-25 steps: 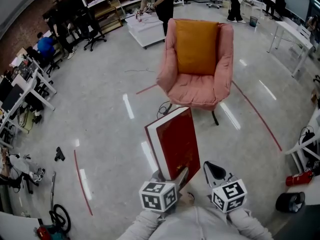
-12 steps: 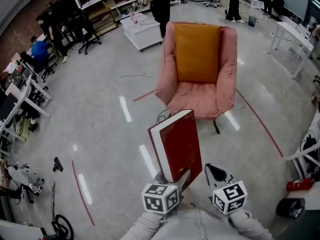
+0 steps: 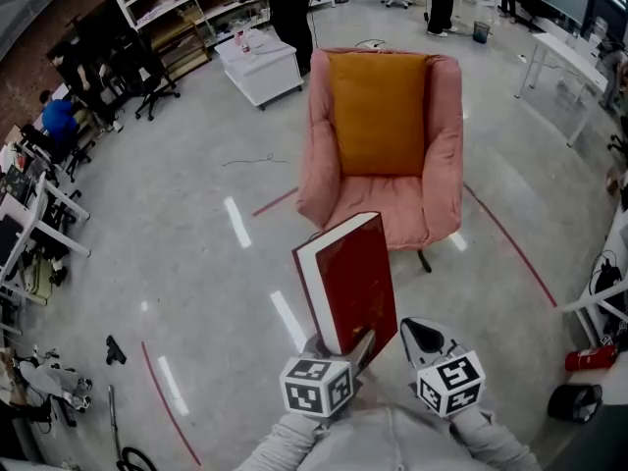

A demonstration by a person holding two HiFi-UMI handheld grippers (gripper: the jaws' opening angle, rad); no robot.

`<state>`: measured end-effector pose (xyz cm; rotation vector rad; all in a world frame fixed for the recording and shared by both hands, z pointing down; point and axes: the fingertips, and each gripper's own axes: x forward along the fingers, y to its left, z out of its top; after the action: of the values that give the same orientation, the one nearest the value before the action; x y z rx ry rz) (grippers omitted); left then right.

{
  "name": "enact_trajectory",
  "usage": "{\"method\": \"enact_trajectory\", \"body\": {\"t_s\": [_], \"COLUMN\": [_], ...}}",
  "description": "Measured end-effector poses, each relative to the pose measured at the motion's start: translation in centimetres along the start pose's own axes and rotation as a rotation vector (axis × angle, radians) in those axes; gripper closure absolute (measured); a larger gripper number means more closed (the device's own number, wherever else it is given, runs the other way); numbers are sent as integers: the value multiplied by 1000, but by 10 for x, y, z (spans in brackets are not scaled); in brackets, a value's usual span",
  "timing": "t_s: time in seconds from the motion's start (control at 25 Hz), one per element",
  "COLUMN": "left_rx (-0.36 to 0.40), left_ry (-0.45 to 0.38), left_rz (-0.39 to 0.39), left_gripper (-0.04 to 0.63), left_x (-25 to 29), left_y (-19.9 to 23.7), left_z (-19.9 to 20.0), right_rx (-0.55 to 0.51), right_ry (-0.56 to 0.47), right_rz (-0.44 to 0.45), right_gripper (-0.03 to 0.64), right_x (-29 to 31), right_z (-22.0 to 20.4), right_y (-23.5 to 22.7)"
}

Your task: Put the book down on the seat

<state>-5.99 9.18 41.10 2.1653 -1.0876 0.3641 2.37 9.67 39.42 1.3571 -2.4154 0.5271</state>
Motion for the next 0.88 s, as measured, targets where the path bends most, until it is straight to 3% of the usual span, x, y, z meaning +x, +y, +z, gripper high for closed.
{"method": "enact_trajectory", "body": {"t_s": [0.48,0.88], "left_rx": [27,17], "left_ry": [12,61], "left_rz": [-37,-48], "left_gripper": [345,344], "left_x": [38,65], "left_y": [53,93], "left_z": [61,75], "right_rx": [18,43], "right_ry": [-14,14], "right_rz": [-53,-85], "right_gripper": [612,612], "right_x": [75,111], "right_z": [41,44], "right_y": [-26,-33]}}
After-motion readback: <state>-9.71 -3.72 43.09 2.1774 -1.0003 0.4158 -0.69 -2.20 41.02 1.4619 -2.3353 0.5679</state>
